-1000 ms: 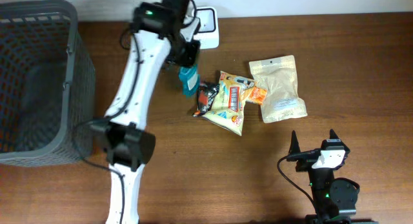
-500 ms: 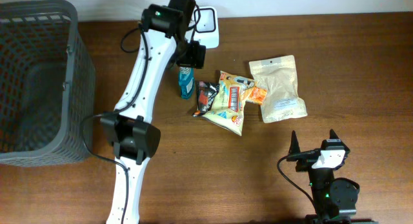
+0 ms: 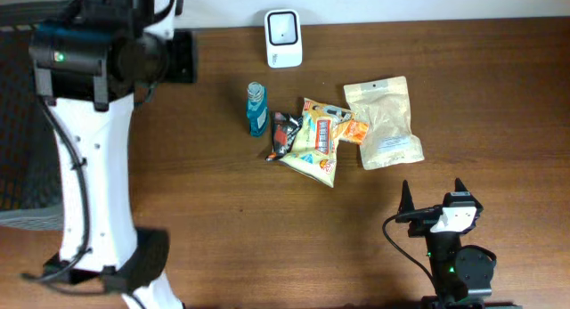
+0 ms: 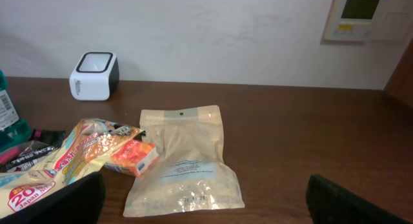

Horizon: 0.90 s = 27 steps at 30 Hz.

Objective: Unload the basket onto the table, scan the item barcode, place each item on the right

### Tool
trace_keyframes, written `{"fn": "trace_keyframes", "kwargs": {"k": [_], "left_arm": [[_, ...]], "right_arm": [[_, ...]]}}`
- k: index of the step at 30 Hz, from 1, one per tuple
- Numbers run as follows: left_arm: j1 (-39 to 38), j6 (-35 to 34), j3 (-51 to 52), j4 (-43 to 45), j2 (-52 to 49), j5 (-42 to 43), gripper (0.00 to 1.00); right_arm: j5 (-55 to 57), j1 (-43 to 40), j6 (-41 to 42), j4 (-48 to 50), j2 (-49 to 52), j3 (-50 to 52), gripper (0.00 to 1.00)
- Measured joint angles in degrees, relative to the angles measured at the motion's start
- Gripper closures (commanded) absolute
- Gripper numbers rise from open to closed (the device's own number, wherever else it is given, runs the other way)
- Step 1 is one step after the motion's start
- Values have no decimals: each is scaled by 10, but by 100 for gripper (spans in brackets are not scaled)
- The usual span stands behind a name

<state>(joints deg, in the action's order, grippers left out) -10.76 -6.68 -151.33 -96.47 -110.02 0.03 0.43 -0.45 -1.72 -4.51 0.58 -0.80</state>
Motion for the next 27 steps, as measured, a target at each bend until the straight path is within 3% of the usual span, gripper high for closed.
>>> {"fn": "trace_keyframes", "kwargs": {"k": [6, 10, 22, 27], "left_arm": [[0, -9, 265, -3, 93, -40, 100], [2, -44, 356, -3, 129, -100, 100], [165, -64, 405, -2, 144, -141, 100], [184, -64, 406, -2, 147, -143, 100]], "right_arm": [[0, 0, 0, 0, 0, 0, 2], [0, 0, 0, 0, 0, 0, 2], [0, 0, 0, 0, 0, 0, 2], [0, 0, 0, 0, 0, 0, 2]]}}
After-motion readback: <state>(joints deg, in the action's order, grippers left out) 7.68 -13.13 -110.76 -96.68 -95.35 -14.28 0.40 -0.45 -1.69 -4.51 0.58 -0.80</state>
